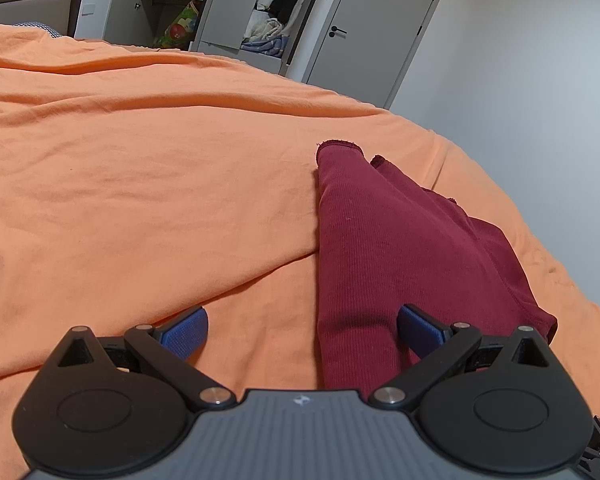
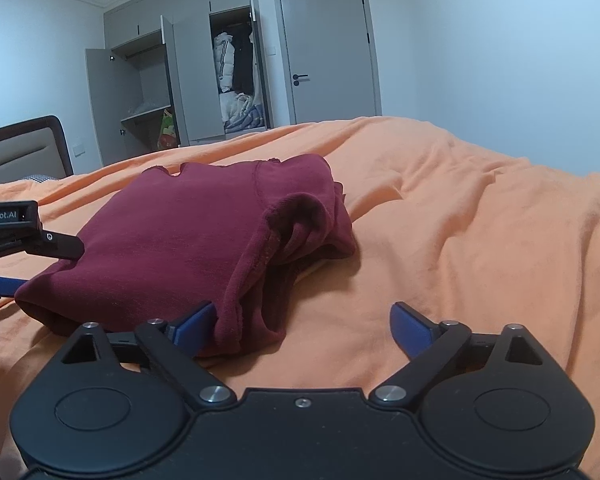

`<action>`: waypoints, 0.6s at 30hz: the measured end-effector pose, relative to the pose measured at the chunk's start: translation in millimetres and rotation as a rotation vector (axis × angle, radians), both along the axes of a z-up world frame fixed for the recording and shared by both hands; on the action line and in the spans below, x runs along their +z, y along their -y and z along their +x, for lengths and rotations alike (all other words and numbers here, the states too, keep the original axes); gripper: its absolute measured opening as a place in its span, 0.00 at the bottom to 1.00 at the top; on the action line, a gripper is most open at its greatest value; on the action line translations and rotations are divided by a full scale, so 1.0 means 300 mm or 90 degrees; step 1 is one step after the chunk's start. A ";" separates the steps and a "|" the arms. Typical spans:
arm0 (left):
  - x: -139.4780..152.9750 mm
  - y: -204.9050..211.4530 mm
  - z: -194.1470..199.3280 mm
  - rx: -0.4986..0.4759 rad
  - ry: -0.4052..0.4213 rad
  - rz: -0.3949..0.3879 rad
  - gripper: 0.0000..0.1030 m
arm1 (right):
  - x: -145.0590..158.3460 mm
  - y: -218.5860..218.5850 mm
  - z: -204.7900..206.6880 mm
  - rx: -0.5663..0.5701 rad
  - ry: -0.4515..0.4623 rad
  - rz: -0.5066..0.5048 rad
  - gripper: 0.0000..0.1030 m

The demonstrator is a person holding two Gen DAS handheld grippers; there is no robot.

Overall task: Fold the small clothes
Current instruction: 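Move the right tool to the bundle's folded end and close on it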

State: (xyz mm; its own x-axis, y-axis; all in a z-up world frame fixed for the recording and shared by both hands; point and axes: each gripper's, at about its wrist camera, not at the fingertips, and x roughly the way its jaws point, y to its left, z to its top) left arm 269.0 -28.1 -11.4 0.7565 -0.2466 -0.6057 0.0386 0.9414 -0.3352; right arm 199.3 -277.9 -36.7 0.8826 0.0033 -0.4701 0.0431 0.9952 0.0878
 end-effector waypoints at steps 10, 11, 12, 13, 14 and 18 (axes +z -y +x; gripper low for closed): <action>0.061 -0.027 -0.030 0.008 0.094 -0.029 1.00 | 0.072 0.053 0.027 0.020 0.070 0.072 0.99; 0.064 -0.025 -0.017 0.002 0.093 -0.030 1.00 | 0.080 0.066 0.051 0.025 0.069 0.091 0.99; 0.065 -0.020 0.000 -0.005 0.090 -0.029 1.00 | 0.085 0.078 0.077 0.030 0.067 0.109 0.99; 0.065 -0.014 0.018 -0.010 0.084 -0.026 1.00 | 0.088 0.088 0.104 0.034 0.064 0.124 0.99; 0.062 -0.007 0.036 -0.016 0.078 -0.021 1.00 | 0.089 0.097 0.133 0.038 0.059 0.136 0.99; 0.037 0.018 0.098 -0.031 0.049 -0.006 1.00 | 0.076 0.137 0.255 0.038 0.042 0.164 0.99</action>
State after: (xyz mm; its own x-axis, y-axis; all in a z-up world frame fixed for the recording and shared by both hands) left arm 298.4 -33.7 -0.2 0.7874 -0.2898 -0.5440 0.1107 0.9347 -0.3378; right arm 275.7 -318.8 -13.9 0.9059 0.1681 -0.3887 -0.0289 0.9402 0.3393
